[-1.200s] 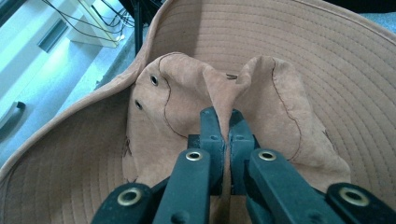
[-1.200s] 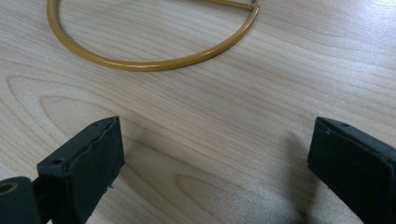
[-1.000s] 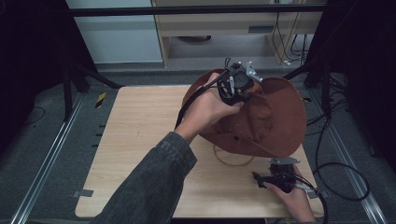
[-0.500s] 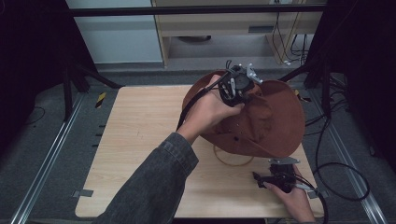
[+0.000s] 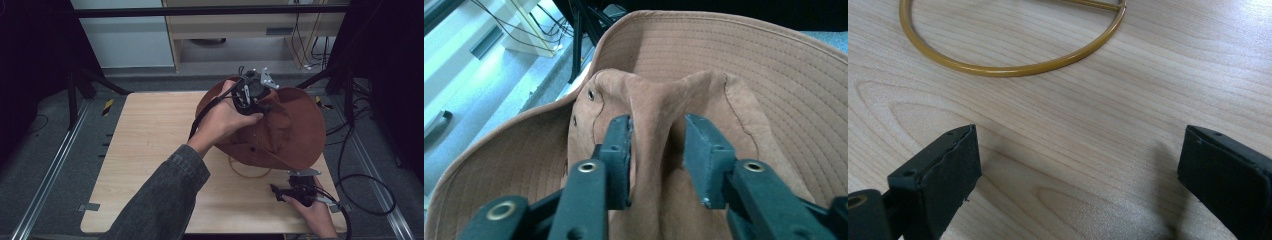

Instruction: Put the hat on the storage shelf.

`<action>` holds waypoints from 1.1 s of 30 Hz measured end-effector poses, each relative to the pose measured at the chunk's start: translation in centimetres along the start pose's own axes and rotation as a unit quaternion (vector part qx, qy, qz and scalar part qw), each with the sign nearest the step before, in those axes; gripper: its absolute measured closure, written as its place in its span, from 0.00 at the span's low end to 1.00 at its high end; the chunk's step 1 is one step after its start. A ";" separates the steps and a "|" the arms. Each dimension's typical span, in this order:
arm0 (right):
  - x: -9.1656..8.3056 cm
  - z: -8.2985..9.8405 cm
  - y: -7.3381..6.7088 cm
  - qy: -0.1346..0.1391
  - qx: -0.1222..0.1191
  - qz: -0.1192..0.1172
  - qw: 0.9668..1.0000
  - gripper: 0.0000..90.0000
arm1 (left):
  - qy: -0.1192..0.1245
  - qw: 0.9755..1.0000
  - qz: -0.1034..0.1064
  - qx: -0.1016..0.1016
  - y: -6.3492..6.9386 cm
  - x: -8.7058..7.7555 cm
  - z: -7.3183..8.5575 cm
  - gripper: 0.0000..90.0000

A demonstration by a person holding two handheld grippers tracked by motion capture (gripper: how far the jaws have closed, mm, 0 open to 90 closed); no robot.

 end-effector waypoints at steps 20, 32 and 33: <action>0.0 0.0 0.0 0.000 0.000 0.000 1.000 0.04 | 0.032 0.999 0.004 -0.007 0.5 -3.1 0.9 0.14; 0.0 0.0 0.0 0.000 0.000 0.000 1.000 0.04 | 0.045 0.999 -0.005 -0.012 -0.5 -6.5 3.0 0.07; 0.0 0.0 0.0 0.000 0.000 0.000 1.000 0.04 | 0.047 0.999 -0.008 -0.013 -0.6 -6.8 3.2 0.07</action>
Point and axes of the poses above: each handheld gripper's, and its own axes: x roughly forward along the jaws, z roughly out of its underside, y roughly to its right, the point moved 4 cm from there along x, roughly forward along the jaws, and after that the axes turned 10 degrees about -x, right-handed, at the moved point
